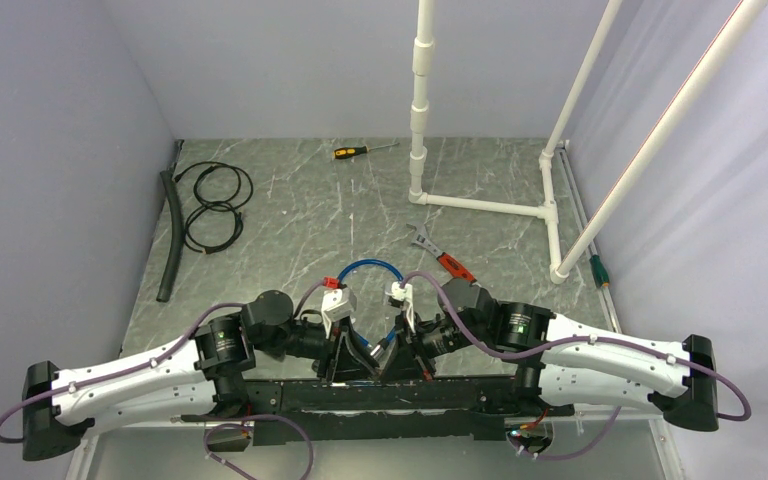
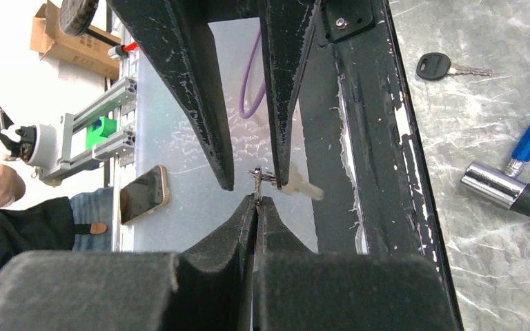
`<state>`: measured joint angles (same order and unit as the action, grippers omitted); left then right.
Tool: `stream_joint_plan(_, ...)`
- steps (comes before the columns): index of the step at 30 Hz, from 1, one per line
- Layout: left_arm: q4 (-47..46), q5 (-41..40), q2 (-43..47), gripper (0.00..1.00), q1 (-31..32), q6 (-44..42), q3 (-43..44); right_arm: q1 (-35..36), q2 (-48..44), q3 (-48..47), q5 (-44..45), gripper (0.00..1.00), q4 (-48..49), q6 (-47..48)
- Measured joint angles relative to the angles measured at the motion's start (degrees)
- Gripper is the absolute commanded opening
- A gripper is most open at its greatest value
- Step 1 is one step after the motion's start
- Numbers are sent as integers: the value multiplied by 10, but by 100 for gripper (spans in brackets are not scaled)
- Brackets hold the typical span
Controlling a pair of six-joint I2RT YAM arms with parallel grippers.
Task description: Unlock with the key
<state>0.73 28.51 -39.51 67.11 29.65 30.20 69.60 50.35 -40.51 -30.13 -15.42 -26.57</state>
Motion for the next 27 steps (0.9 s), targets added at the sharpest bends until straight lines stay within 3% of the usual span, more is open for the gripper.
stream_joint_plan(7,-3,-1,-5,19,0,0,-1,0,-3,0,0,0,0,0)
stream_joint_plan(17,-19,-3,-17,18,0,1,-5,0,-3,0,1,0,-3,0)
stream_joint_plan(19,-24,-3,-19,13,0,2,-8,0,-3,0,1,0,-5,0)
stream_joint_plan(21,-29,-2,-20,0,0,5,-10,0,-3,0,1,0,-9,0)
stream_joint_plan(26,-32,0,-21,0,0,10,-10,0,-3,0,3,0,-11,0)
stream_joint_plan(27,-32,1,-21,0,0,10,-10,0,-3,0,3,6,-11,0)
